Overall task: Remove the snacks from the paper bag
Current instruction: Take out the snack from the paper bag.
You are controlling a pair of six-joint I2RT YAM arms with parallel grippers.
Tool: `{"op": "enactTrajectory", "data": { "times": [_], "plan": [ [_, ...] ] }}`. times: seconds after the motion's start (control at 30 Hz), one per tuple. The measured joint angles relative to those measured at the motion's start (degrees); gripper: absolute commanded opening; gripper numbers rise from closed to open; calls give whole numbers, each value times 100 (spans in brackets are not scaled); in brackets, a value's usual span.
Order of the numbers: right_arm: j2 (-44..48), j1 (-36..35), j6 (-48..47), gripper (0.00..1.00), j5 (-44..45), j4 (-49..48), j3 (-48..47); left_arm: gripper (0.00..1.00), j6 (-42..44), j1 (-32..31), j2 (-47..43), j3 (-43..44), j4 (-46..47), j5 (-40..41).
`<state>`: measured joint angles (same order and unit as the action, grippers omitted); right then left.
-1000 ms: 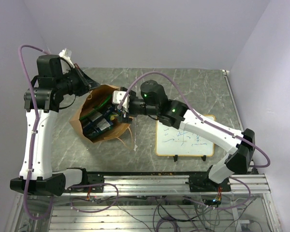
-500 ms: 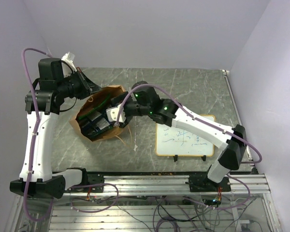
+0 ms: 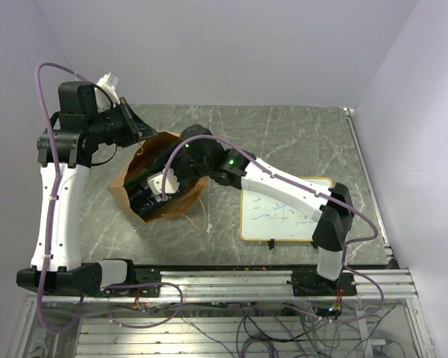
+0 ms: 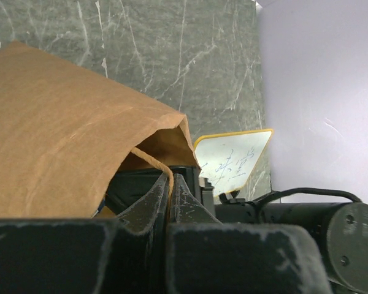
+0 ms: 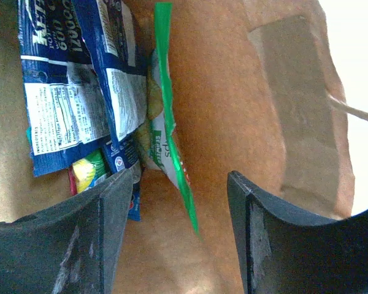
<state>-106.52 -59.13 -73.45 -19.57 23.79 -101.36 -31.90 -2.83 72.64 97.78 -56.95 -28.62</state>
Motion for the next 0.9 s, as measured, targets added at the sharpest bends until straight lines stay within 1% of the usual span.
{"op": "enactTrajectory", "data": {
  "times": [0.2,0.43,0.5,0.77,0.87,0.9],
  "plan": [
    [-260,-20,-192,61,173,-61,-39,7,-4,0,0,-20,2,-39],
    [-339,-57,-363,60,494,-479,2,7,-188,0,-26,-166,101,-223],
    [-385,-57,-378,58,522,-579,2,7,-260,0,-55,-258,133,-260],
    [-682,-164,-483,57,553,-640,2,7,-343,0,-195,-380,162,-332],
    [-761,-249,-514,54,612,-671,0,7,-413,-15,-361,-551,151,-407],
    [-782,-278,-527,51,634,-680,-4,7,-415,-22,-380,-551,138,-422]
  ]
}}
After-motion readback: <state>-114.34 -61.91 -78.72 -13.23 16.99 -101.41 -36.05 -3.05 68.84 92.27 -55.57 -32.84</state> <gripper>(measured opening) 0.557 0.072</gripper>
